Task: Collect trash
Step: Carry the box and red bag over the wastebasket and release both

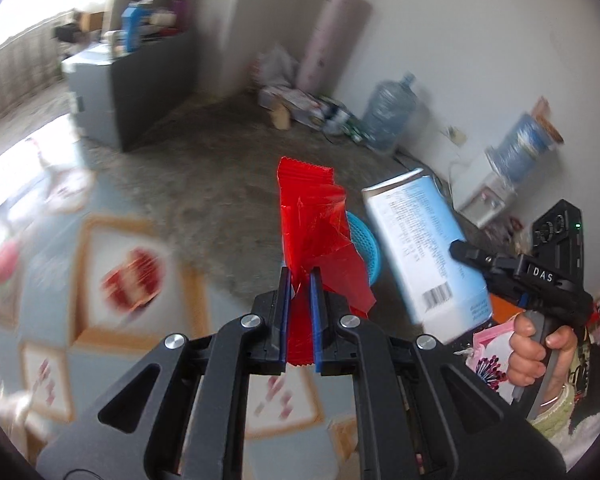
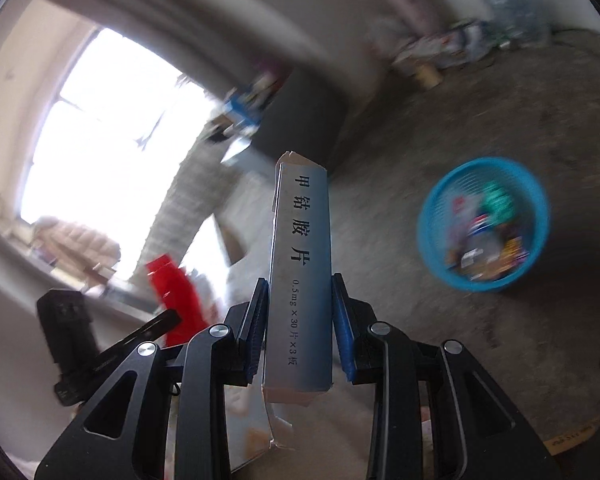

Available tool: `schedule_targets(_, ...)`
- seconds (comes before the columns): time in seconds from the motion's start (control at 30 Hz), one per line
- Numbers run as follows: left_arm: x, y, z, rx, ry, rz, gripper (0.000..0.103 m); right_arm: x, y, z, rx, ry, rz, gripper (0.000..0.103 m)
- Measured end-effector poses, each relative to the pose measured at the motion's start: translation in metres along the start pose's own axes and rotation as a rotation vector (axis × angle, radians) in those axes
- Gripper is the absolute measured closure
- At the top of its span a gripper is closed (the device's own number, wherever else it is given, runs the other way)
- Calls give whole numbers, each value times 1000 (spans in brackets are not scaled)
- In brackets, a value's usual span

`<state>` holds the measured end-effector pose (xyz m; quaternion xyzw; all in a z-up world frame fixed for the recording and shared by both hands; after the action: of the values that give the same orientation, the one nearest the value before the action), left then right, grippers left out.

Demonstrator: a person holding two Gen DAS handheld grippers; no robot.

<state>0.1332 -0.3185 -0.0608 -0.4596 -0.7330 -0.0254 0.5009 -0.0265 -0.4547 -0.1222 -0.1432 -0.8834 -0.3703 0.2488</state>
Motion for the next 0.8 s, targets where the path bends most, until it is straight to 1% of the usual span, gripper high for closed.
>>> schedule_targets(0.03,-11,-7,-4,-14,17,5,96,8,-18,-4,-17,-20,78,72)
schedule_targets(0.07,-22,-14,-8,-29,32,3,96,13,-31,-6,-35,-30,126,72)
schedule_targets(0.1,-41,-23,-14,-57,53,-1,96,16,-46,-7,-60,-36,165,72)
schedule_targets(0.17,-65,-34,-20,-89,83,-14,96,19,-75,-7,-120,-39,249,72)
schedule_targets(0.2,-85,-42,-24,-109,108,-23,96,17,-87,-8,-145,-38,279,72)
schedule_targets(0.33,-138,-65,-34,-159,168,-48,96,2,-127,-14,-217,-31,314,72)
schedule_targets(0.47,-183,-90,-48,-215,178,-76,96,-24,-157,-33,-232,-32,369,70)
schedule_targets(0.5,-200,-95,-51,-230,186,-91,91,-32,-158,-36,-227,-28,387,69)
schedule_targets(0.53,-213,-97,-52,-240,198,-106,78,-45,-169,-42,-218,-14,421,65)
schedule_targets(0.57,-226,-99,-54,-246,205,-126,71,-60,-181,-46,-204,5,449,58)
schedule_targets(0.6,-243,-97,-54,-243,211,-154,64,-70,-189,-47,-189,23,465,45)
schedule_targets(0.67,-261,-93,-53,-230,232,-194,64,-89,-208,-44,-177,80,564,45)
schedule_targets(0.7,-265,-89,-51,-219,240,-218,64,-91,-213,-43,-186,88,584,45)
schedule_targets(0.73,-265,-88,-51,-206,238,-214,64,-88,-214,-41,-206,68,559,45)
schedule_targets(0.77,-260,-87,-50,-193,233,-192,64,-86,-213,-39,-215,52,543,45)
schedule_targets(0.8,-253,-87,-49,-195,228,-178,64,-81,-210,-38,-214,34,539,45)
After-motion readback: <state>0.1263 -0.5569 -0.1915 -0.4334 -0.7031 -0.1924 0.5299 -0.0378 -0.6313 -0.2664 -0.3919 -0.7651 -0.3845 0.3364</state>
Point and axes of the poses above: each gripper's, at about its wrist camera, not at the fingertips, and x roughly against the way its jaws point, y to its left, z to its underside, the point moved 4 cm from there along -x, roughly the way its jaws point, and after that the axes turned 14 degrees about x, right-handed, at the moved point
